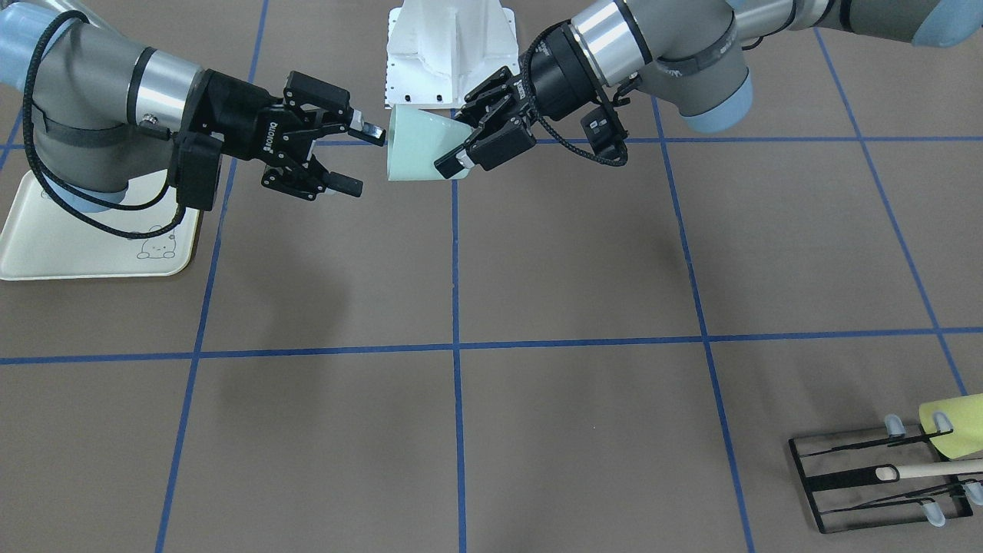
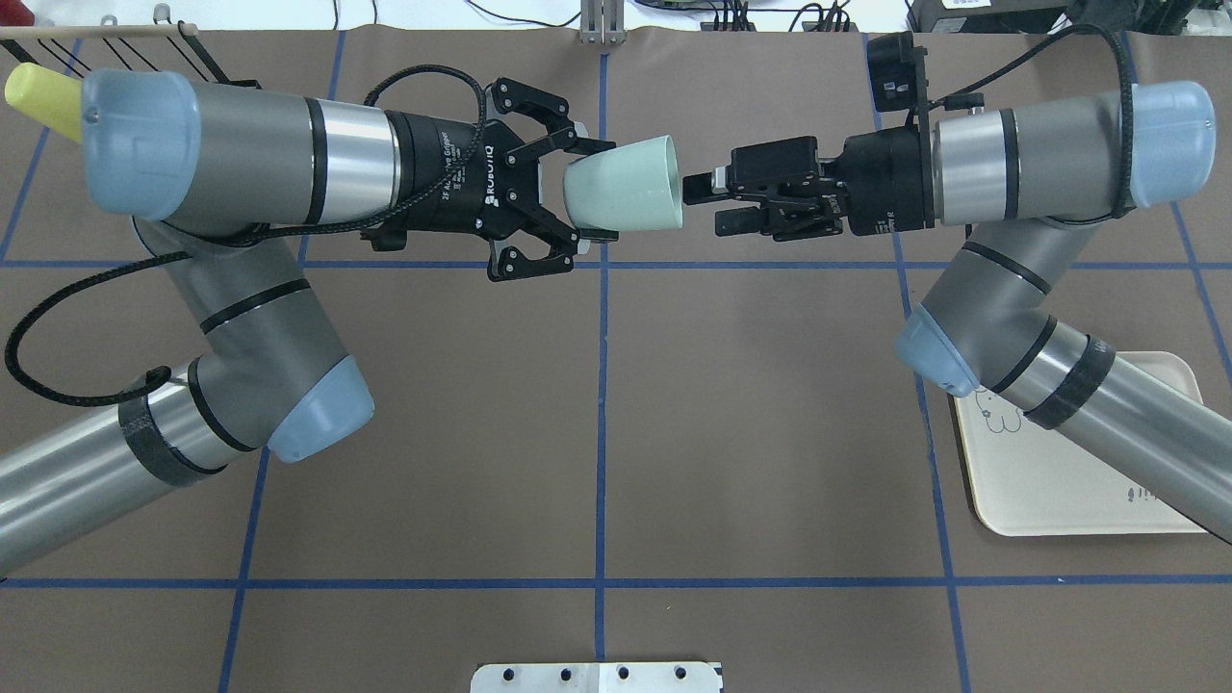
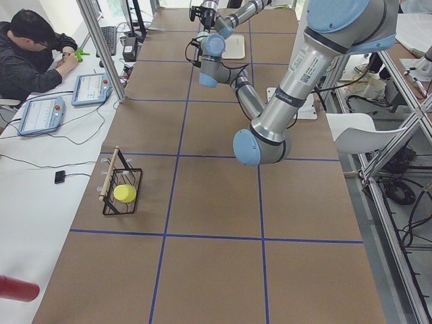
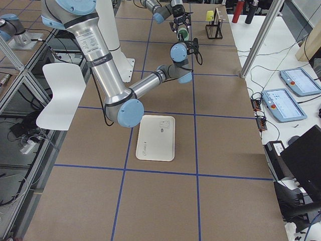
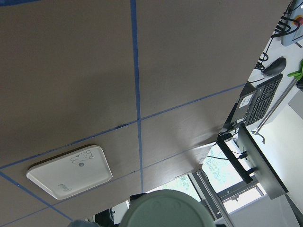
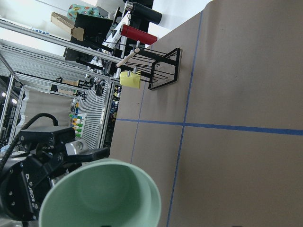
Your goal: Left arm grabs green cup and hands to right arm on tray
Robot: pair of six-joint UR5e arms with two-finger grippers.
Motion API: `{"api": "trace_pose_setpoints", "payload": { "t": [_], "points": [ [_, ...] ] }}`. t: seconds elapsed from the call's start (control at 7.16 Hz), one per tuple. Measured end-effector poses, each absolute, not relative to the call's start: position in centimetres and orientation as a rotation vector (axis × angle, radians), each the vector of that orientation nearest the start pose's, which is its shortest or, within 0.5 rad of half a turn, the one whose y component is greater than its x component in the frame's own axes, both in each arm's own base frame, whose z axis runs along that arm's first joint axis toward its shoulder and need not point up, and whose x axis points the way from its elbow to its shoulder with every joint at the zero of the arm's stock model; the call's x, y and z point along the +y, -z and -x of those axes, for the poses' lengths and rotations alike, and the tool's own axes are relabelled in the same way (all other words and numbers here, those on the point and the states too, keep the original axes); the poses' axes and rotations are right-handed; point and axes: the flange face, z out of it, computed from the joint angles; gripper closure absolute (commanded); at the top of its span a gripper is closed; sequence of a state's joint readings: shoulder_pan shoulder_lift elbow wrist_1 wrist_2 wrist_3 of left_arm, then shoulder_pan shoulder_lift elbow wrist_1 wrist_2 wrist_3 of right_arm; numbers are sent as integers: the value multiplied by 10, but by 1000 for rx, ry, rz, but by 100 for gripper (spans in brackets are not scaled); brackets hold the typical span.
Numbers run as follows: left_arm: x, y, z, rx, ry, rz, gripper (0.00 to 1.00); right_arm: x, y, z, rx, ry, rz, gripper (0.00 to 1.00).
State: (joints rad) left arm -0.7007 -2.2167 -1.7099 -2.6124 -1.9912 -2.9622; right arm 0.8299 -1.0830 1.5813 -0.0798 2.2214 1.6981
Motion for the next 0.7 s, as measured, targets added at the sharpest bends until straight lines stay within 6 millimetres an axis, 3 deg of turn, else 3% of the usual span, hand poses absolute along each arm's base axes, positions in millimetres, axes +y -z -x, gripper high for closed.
{"api": "trace_pose_setpoints", "payload": {
  "t": [0.7],
  "points": [
    [-448, -104, -401, 1702, 1066, 977, 75, -475, -222, 336, -1890, 0, -263, 22]
  ]
}}
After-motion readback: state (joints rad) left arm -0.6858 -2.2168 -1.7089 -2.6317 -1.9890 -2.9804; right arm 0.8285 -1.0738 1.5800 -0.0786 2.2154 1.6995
